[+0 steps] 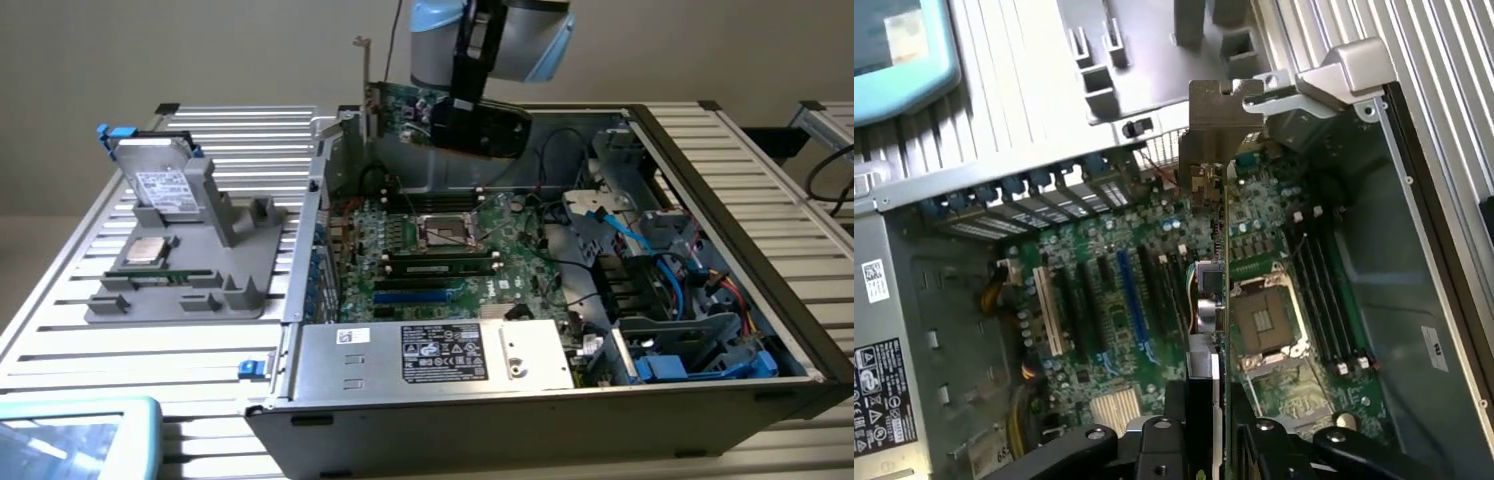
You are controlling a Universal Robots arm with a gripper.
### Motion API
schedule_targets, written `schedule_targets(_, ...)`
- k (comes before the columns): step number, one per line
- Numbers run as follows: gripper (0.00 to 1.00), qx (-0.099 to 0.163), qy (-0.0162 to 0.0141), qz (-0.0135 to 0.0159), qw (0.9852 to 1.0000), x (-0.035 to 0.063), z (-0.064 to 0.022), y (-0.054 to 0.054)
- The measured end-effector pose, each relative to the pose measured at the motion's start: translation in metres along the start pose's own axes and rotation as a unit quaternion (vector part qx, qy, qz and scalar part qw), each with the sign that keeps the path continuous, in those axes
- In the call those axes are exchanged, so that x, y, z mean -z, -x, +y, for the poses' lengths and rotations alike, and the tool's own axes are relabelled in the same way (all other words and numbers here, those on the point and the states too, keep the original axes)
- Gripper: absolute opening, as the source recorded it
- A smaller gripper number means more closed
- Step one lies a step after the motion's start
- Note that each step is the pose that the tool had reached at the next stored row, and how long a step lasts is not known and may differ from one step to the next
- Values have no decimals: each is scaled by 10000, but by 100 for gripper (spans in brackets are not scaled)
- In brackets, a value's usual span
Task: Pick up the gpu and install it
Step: 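Insert the gpu into the slot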
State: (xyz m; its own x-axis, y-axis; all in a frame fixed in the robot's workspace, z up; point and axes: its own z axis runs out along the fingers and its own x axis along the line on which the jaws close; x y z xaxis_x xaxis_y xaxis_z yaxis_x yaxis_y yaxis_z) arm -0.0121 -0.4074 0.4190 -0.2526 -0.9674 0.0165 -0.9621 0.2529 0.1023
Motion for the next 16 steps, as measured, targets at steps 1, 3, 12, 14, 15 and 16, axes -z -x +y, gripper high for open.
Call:
schedule_targets(1, 27, 89, -6, 8, 10000, -1, 0, 0)
schedule_targets(3, 27, 271, -18, 25, 9996, -5, -1, 0)
schedule_targets(12, 27, 1085, -119, 88, 9940, -18, -2, 0)
schedule_targets(14, 27, 1163, -130, 94, 9931, -18, -2, 0)
schedule_targets(15, 27, 1164, -130, 94, 9931, -18, -2, 0)
schedule_targets(16, 27, 1164, -131, 94, 9931, -19, -2, 0)
